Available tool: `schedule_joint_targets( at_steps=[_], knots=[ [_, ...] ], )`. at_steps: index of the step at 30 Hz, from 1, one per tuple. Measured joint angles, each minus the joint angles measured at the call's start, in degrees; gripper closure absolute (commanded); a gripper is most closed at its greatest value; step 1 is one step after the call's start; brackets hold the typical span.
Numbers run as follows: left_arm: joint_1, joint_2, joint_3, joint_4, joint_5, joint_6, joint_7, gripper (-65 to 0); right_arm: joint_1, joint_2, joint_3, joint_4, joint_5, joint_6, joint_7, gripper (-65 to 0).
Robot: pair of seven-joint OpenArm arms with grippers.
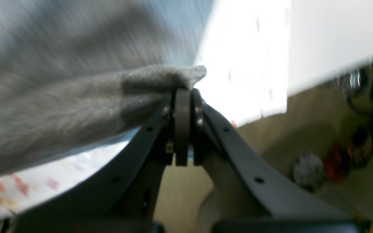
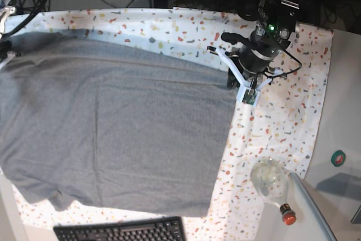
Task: Layout the t-shirt on the table in an organized manner, then fold the t-shirt properly
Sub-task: 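Lower the held shirt edge flat onto the table with both grippers, then release the shirt with the right gripper and move it to the shirt edge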
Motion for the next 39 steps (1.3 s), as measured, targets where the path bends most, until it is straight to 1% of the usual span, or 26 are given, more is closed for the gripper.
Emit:
schedule_joint_targets(
  at_steps=[4,6,8,12,15,18,21,23,24,27,29,31,32,33,35,36,39],
  knots=[
    [-1.8,0.2,-0.1,0.0,-0.1,0.1,-0.2,0.0,4.2,1.9,0.3,-3.9,-0.6,0.0,-0.4,0.0],
    [-3.2,1.3,-0.1,-1.2,0.0,0.5,-0.1,0.0,6.3,3.2,0.3,-6.6,-0.3,0.0,-0.5,0.0],
    [-5.8,1.6,0.1,-4.3,-0.4,0.0,-0.4,0.0,9.2,4.7,0.3,-10.1,-0.4,0.0,-0.5,0.0],
    [-10.3,3.1,-0.7,-12.3,-0.3,0.5,-0.2,0.0,12.8,7.5,0.1,-15.6,-0.1,0.0,0.1,0.0],
    [-12.4,5.6,-3.7,-15.5,-0.2,0.4,-0.1,0.0,13.6,9.0,-3.9,-18.5,-0.5,0.0,-0.3,0.0],
    [-14.4,6.1,-4.4,-16.8,-0.4,0.3,-0.1,0.0,15.7,9.2,-6.4,-20.2,-0.5,0.0,0.0,0.0],
    [-15.4,5.8,-4.6,-17.7,0.1,0.4,-0.2,0.0,18.2,9.1,-7.1,-21.8,-0.1,0.0,3.1,0.0],
    [-16.2,5.9,-4.6,-18.4,0.0,0.4,-0.3,0.0,19.6,9.4,-7.1,-23.6,-0.5,0.0,3.8,0.0],
    [-16.7,6.0,-4.5,-18.8,-0.2,0.4,-0.3,0.0,20.0,9.8,-8.1,-24.9,-0.8,0.0,3.8,0.0],
    [-17.5,6.0,-4.5,-20.4,-0.2,0.4,-0.5,0.0,21.2,12.5,-14.7,-29.5,-0.7,-0.2,3.9,0.0],
    [-17.9,6.0,-4.5,-22.2,-0.2,0.4,-0.5,0.0,23.0,13.0,-17.5,-32.1,-0.8,-0.6,6.3,0.0],
    [-18.5,6.0,-4.5,-23.9,-0.2,0.4,-0.4,0.0,24.9,12.8,-18.5,-34.4,-0.3,-0.7,8.6,0.0],
    [-18.8,6.0,-4.5,-24.4,-0.1,0.4,-0.4,0.0,25.8,12.6,-18.5,-35.2,-0.2,-0.7,8.7,0.0],
    [-19.3,6.0,-4.5,-24.9,-0.2,0.4,-0.5,0.0,26.5,12.6,-18.5,-36.3,-0.5,-0.9,8.7,0.0],
    [-20.4,6.0,-4.5,-25.5,-0.2,0.4,-0.5,0.0,27.2,12.7,-18.5,-37.6,-0.5,-3.3,8.7,0.0],
    [-21.0,6.0,-4.5,-25.9,-0.2,0.4,-0.5,0.0,27.2,12.9,-18.6,-38.1,-0.7,-4.1,8.6,0.0],
    [-22.5,6.0,-4.5,-27.3,-0.2,0.4,-0.6,0.0,27.1,13.0,-18.6,-38.2,-0.7,-4.6,8.6,0.0]
  ],
)
